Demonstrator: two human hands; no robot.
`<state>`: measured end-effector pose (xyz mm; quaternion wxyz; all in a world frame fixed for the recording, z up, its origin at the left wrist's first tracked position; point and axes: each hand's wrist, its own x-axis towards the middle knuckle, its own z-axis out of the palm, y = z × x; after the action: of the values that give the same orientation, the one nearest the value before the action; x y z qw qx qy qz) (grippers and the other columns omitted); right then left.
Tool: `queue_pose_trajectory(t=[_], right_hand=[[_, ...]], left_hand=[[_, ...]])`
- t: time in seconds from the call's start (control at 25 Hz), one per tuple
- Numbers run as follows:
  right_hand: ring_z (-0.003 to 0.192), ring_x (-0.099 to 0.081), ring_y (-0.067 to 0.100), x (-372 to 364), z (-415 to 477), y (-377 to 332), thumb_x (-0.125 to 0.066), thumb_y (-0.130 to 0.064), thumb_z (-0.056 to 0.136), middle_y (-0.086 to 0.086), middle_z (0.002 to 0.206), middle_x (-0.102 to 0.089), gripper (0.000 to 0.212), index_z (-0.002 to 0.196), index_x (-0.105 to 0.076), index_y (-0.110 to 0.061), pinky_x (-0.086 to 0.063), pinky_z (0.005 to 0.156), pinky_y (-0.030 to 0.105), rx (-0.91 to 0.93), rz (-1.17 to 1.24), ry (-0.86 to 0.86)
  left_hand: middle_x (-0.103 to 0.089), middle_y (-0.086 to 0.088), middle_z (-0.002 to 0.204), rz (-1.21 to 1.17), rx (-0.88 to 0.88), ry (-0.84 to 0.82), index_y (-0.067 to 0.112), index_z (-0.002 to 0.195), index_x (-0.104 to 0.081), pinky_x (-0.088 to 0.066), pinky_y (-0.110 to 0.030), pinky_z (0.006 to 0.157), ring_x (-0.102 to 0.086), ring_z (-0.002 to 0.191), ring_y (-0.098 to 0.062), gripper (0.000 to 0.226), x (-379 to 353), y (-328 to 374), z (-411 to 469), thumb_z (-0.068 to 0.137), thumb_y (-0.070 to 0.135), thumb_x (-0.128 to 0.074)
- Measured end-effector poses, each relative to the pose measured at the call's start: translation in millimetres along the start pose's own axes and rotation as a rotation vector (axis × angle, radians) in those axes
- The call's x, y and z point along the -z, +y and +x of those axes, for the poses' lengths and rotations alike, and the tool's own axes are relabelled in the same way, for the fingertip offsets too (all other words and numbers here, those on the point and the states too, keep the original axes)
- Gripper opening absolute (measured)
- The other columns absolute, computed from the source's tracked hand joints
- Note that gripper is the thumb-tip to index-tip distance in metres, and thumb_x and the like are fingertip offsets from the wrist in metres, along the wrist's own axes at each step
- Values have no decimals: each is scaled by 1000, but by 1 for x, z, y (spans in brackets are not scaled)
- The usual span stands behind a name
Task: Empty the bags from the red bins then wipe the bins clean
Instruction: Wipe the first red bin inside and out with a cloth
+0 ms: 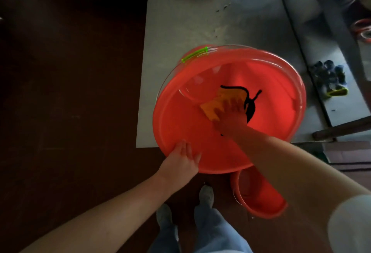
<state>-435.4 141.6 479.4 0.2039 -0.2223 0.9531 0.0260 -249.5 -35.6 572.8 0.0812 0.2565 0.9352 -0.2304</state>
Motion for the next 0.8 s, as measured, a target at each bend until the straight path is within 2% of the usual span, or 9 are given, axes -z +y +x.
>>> queue_pose_trajectory(t=[0.04, 0.16, 0.24, 0.4, 0.48, 0.56, 0.64, 0.72, 0.8], right_hand=[[149, -18, 51, 7, 2, 10, -9, -60, 81, 24, 159, -33, 88, 142, -59, -20, -3, 121, 66, -4, -18, -14], [153, -6, 42, 15, -5, 0, -31, -59, 94, 15, 166, -16, 68, 155, -36, -29, 4, 116, 64, -175, -26, -89], [153, -2, 43, 15, -10, -34, -31, -61, 99, 12, 168, -10, 65, 158, -26, -33, 5, 114, 66, -223, 68, -149], [147, -20, 43, 19, -4, -73, -30, -56, 103, 15, 161, -27, 54, 149, -41, -31, -12, 115, 63, -162, 28, -177], [150, -12, 42, 17, -2, -66, -32, -59, 101, 15, 164, -19, 57, 150, -41, -33, -6, 117, 65, -96, 3, -110], [153, 2, 41, 7, -1, -52, -28, -67, 99, 11, 169, -6, 65, 157, -25, -38, 10, 117, 64, -52, -11, -123], [154, 3, 39, 1, -3, -38, -21, -73, 95, 9, 169, -7, 71, 158, -23, -41, 16, 116, 60, -22, -81, -120], [154, -2, 39, 9, -3, -20, -21, -73, 90, 12, 168, -14, 76, 155, -34, -36, 16, 117, 57, -9, -142, -53], [153, -5, 38, 24, -3, 0, -36, -64, 91, 13, 166, -17, 71, 154, -39, -30, 8, 119, 58, -72, -151, -12]], left_hand=[[-73, -25, 105, -8, 9, -4, 21, 121, -73, -53, -44, 92, -72, 97, -36, 49, 0, 0, 0, 77, 42, -71], [-72, -26, 107, -25, 13, -20, 20, 120, -73, -53, -46, 93, -71, 99, -37, 48, 1, 2, 3, 77, 41, -73], [-72, -25, 108, -39, -5, -21, 21, 119, -74, -53, -46, 94, -72, 100, -36, 50, 2, 1, 1, 75, 44, -75], [-74, -21, 106, -26, -31, -14, 23, 117, -74, -53, -43, 94, -72, 100, -33, 48, 5, -3, -3, 76, 46, -71], [-74, -21, 102, -53, -5, -30, 22, 114, -75, -53, -43, 91, -72, 96, -34, 43, 4, 0, -1, 76, 42, -71], [-73, -24, 102, -67, 21, -61, 22, 117, -74, -54, -45, 89, -71, 95, -37, 44, 0, 3, 2, 77, 40, -71], [-71, -27, 106, -117, 33, -68, 20, 122, -71, -55, -49, 89, -70, 97, -41, 43, -5, 6, 1, 83, 35, -63], [-70, -28, 107, -146, 42, -74, 20, 123, -71, -55, -52, 89, -69, 98, -42, 42, -8, 6, 0, 85, 30, -53], [-71, -27, 109, -145, 46, -101, 21, 123, -71, -55, -53, 90, -69, 99, -43, 42, -7, 5, -1, 84, 31, -59]])
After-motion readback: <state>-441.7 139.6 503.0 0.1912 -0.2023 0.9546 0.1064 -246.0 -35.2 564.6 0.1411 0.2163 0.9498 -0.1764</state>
